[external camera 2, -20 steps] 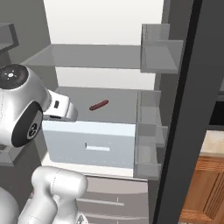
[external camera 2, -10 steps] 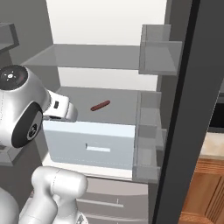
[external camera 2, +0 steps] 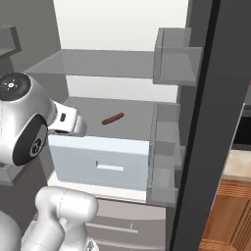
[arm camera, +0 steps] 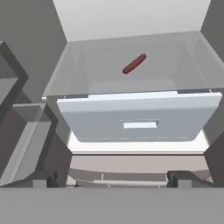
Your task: Retrieve the sausage and cheese from the fridge and place them on the cutting board on the counter.
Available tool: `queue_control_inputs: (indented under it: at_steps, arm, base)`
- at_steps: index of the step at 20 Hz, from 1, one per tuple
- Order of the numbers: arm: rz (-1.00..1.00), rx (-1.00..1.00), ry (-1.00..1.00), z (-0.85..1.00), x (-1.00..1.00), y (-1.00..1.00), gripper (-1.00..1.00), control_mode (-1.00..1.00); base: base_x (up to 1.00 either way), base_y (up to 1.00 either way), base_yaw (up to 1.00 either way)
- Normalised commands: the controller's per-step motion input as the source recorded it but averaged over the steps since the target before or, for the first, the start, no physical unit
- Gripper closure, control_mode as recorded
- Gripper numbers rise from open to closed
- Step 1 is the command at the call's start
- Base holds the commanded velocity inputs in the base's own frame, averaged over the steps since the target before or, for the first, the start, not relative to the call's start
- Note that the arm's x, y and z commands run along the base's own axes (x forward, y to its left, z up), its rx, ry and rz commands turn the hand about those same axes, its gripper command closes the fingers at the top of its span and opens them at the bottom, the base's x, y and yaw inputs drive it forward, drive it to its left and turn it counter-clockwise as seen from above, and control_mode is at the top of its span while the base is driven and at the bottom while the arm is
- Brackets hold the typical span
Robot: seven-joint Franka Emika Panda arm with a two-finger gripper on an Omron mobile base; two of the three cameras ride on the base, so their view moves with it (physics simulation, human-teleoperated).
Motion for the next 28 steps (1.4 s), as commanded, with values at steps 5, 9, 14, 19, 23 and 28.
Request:
queue_control_inputs:
  at_steps: [5, 9, 14, 19, 23, 28]
  arm:
    - [0.00, 0.00, 0.00, 0.00, 0.00, 0.00, -1.00, 1.00]
    - [-0.10, 0.00, 0.30, 0.00, 0.16, -0.27, -1.00, -1.00]
    - [-0.12, -0.01, 0.28, -0.14, 0.40, 0.13, -1.00, -1.00]
    - [-0.07, -0.03, 0.29, -0.13, 0.50, 0.15, -1.00, -1.00]
    - [-0.02, 0.00, 0.20, -0.36, 0.44, 0.05, -1.00, -1.00]
    - [0.00, 0.00, 0.03, -0.58, 0.38, 0.07, -1.00, -1.00]
  base:
    - [0.03, -0.50, -0.04]
    - [0.03, -0.13, -0.03]
    - [0.00, 0.00, 0.00]
    - [0.00, 0.00, 0.00]
    - [0.00, 0.00, 0.00]
    - [0.00, 0.00, 0.00]
